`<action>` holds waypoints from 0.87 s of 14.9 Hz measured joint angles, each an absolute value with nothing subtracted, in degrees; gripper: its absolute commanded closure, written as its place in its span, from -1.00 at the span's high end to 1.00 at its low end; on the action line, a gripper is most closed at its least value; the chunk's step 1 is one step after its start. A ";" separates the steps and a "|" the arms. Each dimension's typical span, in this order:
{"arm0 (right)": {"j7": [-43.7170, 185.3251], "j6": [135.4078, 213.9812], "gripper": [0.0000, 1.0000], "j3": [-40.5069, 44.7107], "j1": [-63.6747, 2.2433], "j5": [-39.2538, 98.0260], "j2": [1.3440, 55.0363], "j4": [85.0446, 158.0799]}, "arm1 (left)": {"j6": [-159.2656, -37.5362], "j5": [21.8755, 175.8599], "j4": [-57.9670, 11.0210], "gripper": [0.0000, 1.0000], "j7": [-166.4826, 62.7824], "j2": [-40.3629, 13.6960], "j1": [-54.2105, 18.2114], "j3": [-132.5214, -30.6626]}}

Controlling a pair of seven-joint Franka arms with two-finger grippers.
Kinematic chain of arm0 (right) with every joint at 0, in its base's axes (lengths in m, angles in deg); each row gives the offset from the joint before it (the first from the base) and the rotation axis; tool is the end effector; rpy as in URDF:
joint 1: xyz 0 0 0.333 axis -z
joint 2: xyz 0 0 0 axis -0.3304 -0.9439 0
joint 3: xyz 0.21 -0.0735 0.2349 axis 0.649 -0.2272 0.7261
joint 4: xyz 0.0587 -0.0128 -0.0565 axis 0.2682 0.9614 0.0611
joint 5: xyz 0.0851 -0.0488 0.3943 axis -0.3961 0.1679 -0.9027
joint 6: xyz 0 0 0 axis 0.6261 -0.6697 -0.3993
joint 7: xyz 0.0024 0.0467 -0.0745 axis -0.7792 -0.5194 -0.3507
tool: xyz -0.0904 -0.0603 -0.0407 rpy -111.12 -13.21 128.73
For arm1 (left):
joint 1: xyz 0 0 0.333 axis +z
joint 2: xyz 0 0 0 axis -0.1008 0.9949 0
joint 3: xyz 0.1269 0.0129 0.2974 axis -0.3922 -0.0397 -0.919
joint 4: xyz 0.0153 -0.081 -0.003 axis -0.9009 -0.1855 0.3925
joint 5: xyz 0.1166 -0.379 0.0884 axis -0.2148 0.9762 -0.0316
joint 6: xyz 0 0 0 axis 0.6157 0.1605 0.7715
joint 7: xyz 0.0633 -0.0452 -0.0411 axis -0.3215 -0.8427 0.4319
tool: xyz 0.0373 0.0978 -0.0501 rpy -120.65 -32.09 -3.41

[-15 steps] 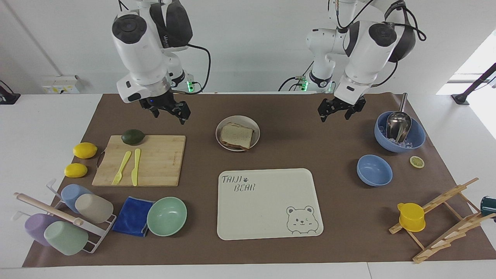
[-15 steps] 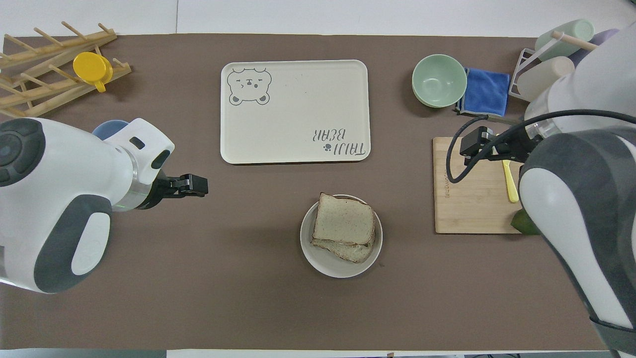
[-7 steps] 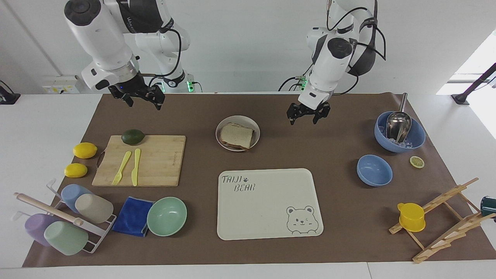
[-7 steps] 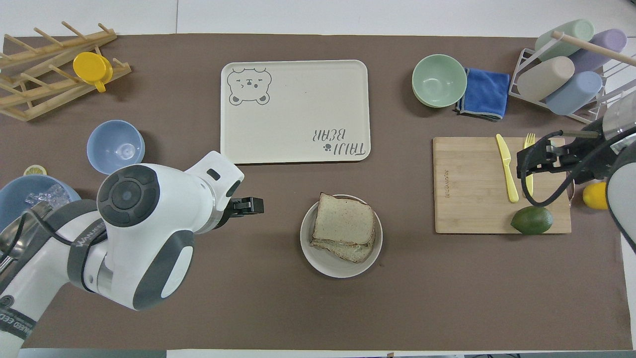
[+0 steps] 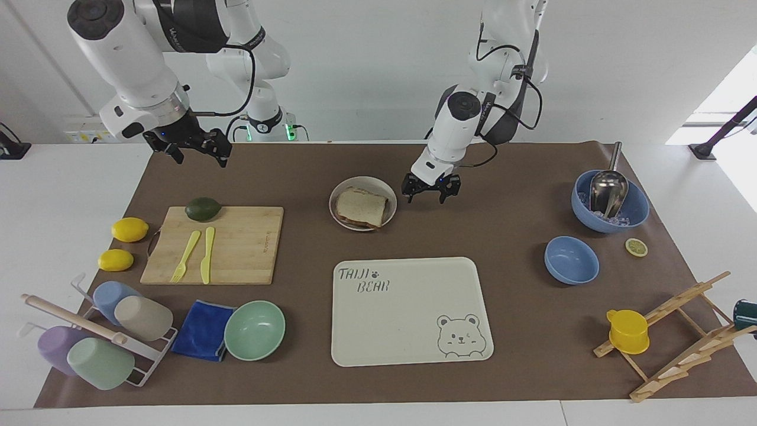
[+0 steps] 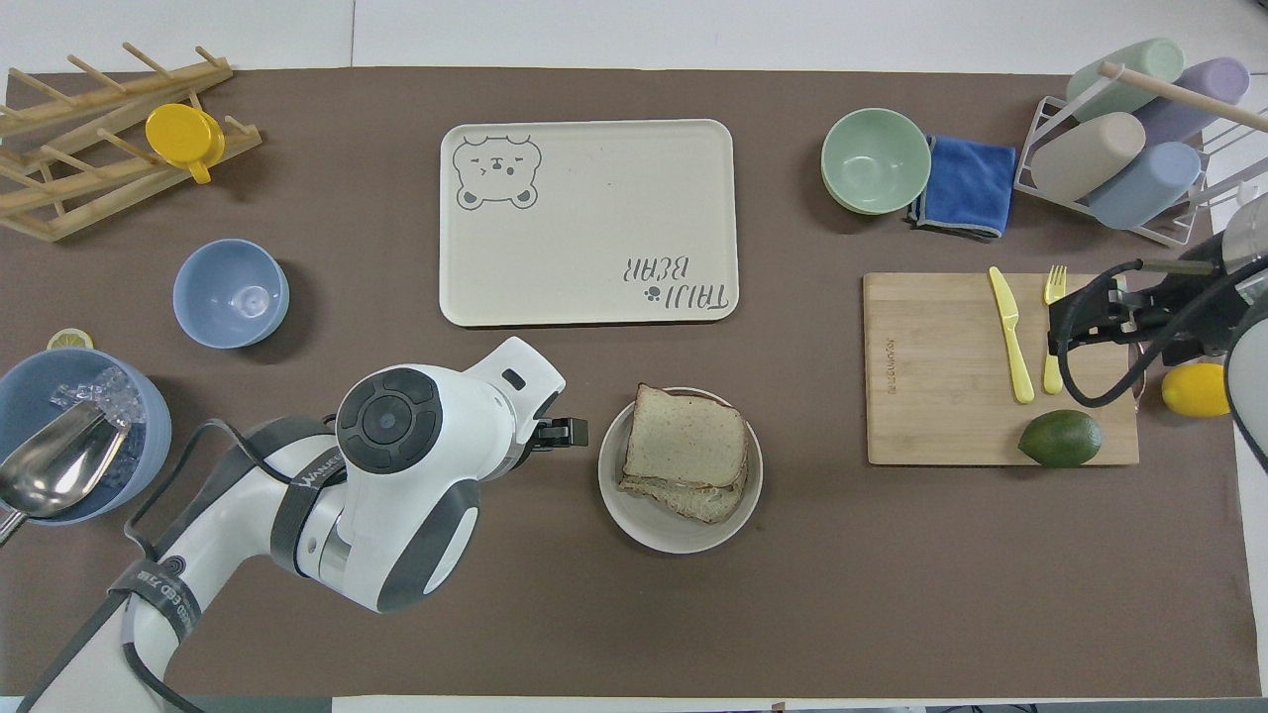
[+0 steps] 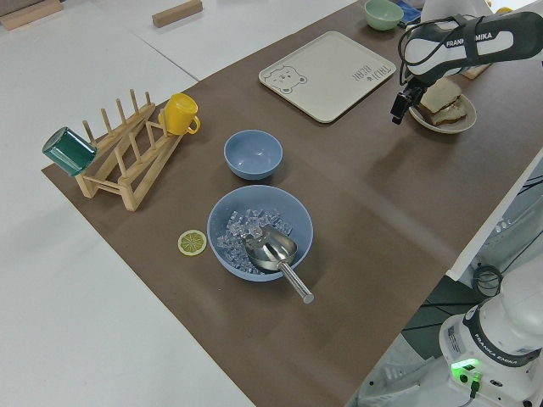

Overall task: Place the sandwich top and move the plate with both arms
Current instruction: 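Reach the left gripper to the plate rim nearest it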

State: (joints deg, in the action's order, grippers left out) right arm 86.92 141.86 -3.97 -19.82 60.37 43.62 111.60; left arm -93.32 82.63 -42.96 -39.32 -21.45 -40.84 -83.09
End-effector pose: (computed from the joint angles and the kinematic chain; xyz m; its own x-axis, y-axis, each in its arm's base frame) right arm 0.5521 0.0151 0.5877 0.9819 -0.1122 -0.1529 -0.1090 -0.9936 0.0286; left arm 0.4332 -0.3262 0.3472 0.9987 -0.0467 -0.0192 -0.0440 -0.9911 0.1253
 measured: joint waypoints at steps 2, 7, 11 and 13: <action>86.91 141.86 1.00 -3.62 -19.92 60.48 43.65 111.22 | -95.06 84.14 -43.05 0.95 -39.39 -20.31 -41.80 -83.07; 86.91 141.10 1.00 -3.58 -19.94 60.74 43.72 110.82 | -96.33 88.04 -43.07 0.90 -39.79 -18.36 -44.22 -83.05; 86.91 141.02 1.00 -5.55 -21.30 60.74 43.27 110.73 | -96.33 89.97 -43.58 0.81 -39.93 -18.10 -45.73 -83.01; 86.72 140.94 1.00 -6.15 -21.31 60.74 42.71 110.61 | -96.33 90.54 -43.71 0.74 -39.94 -17.97 -46.07 -83.01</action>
State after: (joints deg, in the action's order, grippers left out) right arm 86.72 140.94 -6.15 -21.31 60.74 42.71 110.61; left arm -96.33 90.54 -43.71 -39.94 -17.97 -46.07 -83.01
